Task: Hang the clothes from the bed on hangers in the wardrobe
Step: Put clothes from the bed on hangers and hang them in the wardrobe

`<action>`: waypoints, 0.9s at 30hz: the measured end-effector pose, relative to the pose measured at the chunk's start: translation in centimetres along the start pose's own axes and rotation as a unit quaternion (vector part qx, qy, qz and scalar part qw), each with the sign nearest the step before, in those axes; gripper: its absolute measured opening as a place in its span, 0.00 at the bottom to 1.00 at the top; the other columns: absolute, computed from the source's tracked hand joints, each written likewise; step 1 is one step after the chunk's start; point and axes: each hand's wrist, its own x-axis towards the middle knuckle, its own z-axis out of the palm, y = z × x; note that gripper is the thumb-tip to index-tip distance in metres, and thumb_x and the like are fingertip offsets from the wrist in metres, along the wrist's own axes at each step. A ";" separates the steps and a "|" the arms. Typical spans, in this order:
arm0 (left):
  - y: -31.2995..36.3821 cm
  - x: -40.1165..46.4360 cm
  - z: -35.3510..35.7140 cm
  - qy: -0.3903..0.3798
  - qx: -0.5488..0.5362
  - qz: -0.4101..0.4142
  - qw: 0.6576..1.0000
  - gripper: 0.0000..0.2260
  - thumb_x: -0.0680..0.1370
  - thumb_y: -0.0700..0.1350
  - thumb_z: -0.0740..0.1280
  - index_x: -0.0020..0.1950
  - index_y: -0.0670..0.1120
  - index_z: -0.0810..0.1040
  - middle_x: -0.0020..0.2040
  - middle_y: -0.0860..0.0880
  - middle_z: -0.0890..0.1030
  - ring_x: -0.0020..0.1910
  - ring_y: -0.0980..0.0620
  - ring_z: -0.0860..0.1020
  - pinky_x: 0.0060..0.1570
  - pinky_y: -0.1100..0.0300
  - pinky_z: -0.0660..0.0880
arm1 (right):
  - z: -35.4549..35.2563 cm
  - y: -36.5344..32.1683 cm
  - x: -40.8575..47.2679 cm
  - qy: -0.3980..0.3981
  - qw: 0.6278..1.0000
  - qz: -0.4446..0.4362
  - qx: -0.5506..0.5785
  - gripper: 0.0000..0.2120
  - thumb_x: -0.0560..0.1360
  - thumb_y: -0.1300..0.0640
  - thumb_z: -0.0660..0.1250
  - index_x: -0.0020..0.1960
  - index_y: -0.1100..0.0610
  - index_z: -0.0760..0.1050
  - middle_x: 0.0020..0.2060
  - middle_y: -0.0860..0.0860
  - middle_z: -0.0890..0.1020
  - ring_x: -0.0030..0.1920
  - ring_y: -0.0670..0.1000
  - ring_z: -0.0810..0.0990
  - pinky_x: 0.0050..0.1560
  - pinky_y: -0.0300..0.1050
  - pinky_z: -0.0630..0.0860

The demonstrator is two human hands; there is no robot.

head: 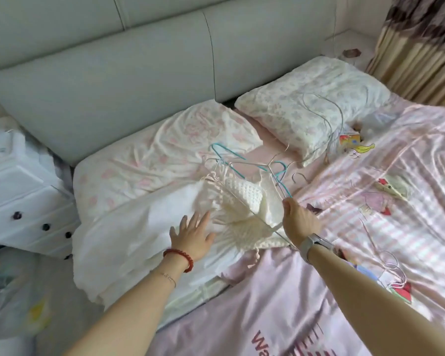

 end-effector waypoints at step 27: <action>-7.3 -23.0 3.0 0.381 -0.008 -0.123 0.916 0.19 0.70 0.42 0.67 0.60 0.44 0.77 0.60 0.42 0.78 0.58 0.40 0.77 0.55 0.34 0.68 | -0.9 -10.5 -22.0 -0.049 0.976 -0.209 0.045 0.29 0.74 0.47 0.45 0.65 0.61 0.71 0.65 0.58 0.73 0.69 0.63 0.64 0.65 0.69 0.57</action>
